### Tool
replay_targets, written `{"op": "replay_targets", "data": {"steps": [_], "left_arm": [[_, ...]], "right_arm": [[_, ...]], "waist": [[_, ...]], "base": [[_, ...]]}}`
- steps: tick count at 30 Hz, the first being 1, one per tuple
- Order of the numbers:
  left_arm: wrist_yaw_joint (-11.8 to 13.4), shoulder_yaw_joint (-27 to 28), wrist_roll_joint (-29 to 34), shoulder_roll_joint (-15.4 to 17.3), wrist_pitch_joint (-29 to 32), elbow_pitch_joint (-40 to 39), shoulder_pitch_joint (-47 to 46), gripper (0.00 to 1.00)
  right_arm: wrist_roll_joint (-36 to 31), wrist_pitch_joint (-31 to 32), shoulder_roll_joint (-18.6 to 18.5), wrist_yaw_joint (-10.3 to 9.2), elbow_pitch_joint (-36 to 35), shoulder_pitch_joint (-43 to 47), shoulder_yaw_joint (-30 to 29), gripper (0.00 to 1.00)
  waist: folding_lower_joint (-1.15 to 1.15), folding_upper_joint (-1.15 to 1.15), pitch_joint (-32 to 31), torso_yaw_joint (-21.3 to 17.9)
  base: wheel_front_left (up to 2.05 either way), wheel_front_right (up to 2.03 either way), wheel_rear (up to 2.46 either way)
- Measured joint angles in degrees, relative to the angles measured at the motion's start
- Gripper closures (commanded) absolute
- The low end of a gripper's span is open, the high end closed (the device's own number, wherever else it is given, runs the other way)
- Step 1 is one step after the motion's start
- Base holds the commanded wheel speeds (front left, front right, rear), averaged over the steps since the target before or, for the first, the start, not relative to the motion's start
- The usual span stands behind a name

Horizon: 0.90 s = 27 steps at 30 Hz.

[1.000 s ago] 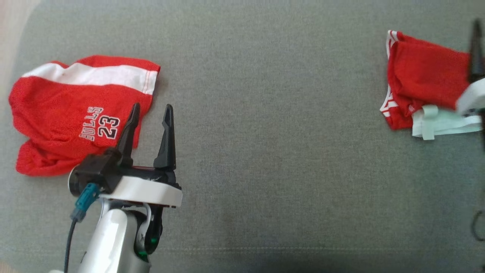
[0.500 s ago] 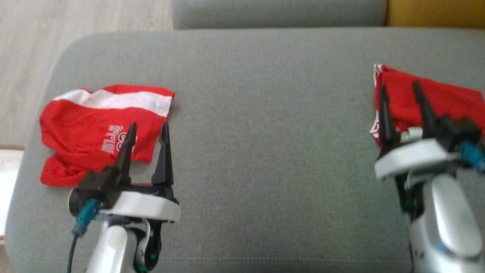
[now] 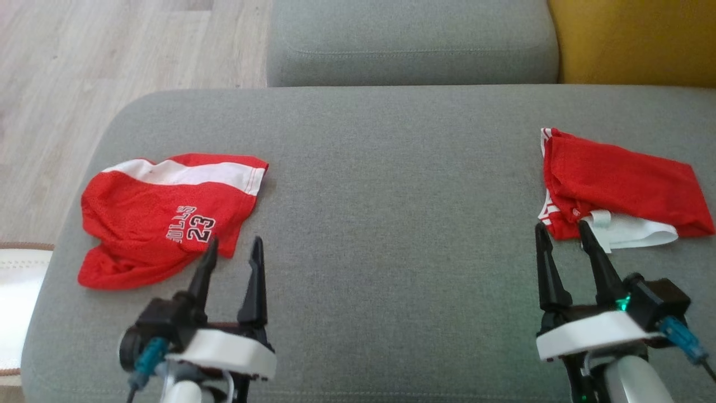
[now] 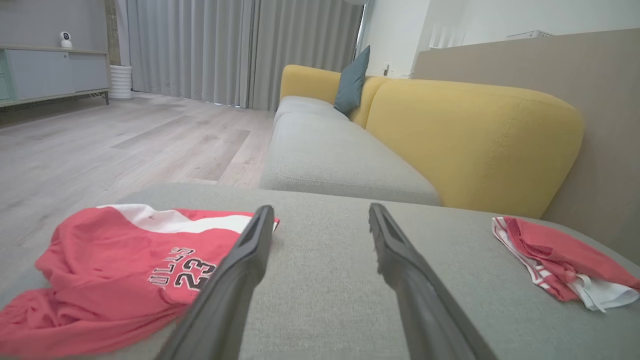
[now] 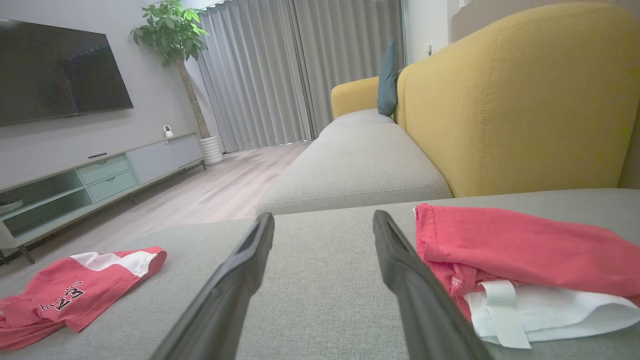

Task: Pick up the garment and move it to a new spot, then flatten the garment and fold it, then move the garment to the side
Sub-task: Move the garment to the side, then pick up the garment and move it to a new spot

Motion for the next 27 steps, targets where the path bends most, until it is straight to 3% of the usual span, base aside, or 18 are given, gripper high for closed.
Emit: {"op": "replay_targets", "data": {"steps": [9,27], "left_arm": [[0.09,-1.94,-1.2,0.14,0.0,1.08,3.03,0.0],[0.08,-2.03,-1.1,0.19,0.0,1.04,3.13,0.0]], "right_arm": [[1.68,-1.96,0.03,0.0,-0.49,4.69,-0.53,0.0],[3.04,-2.38,0.05,0.0,-0.48,4.73,-0.63,0.0]], "waist": [[0.0,0.0,-1.3,0.42],[0.0,0.0,-0.48,0.87]], "base": [[0.0,0.0,0.0],[0.0,0.0,0.0]]}}
